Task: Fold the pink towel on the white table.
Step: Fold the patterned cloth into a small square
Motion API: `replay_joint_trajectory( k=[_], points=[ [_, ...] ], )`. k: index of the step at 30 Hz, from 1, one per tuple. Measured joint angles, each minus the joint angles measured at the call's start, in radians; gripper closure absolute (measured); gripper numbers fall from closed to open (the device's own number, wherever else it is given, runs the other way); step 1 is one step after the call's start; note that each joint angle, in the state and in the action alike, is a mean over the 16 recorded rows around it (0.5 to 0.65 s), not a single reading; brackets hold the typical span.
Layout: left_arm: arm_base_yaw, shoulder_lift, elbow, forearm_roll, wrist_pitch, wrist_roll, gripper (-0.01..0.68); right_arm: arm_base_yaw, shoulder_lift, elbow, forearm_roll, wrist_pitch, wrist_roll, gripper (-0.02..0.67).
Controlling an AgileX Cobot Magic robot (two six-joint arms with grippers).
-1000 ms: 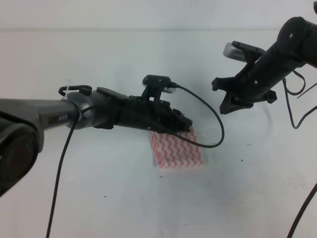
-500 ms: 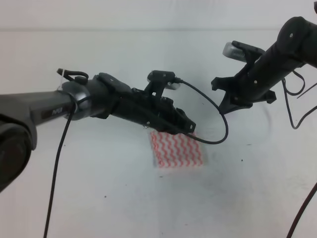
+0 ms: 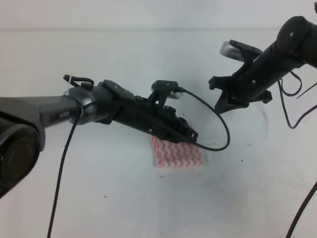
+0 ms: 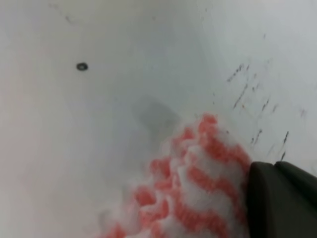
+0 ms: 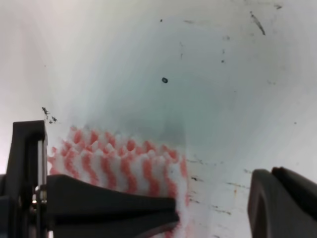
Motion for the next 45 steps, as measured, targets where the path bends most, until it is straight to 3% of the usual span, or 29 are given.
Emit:
replay_joint_trajectory(
  k=[13,21,31,38,45],
  points=[
    [-0.001,-0.082,-0.017,0.174,0.038,-0.133,0.677,0.000,-0.022,0.000,0.017,0.003,-0.030,0.667],
    [-0.001,-0.199,0.078,0.231,-0.083,-0.169,0.677,0.001,-0.103,0.007,0.019,-0.010,-0.055,0.667],
    [-0.001,-0.526,0.382,0.188,-0.441,-0.136,0.677,0.001,-0.324,0.131,-0.005,-0.102,-0.060,0.667],
    [-0.001,-0.870,0.661,0.148,-0.720,-0.129,0.677,0.001,-0.578,0.347,-0.012,-0.259,-0.063,0.667],
    [-0.001,-1.233,0.913,0.094,-0.903,-0.126,0.677,0.001,-0.845,0.592,-0.009,-0.412,-0.066,0.667]
  ],
)
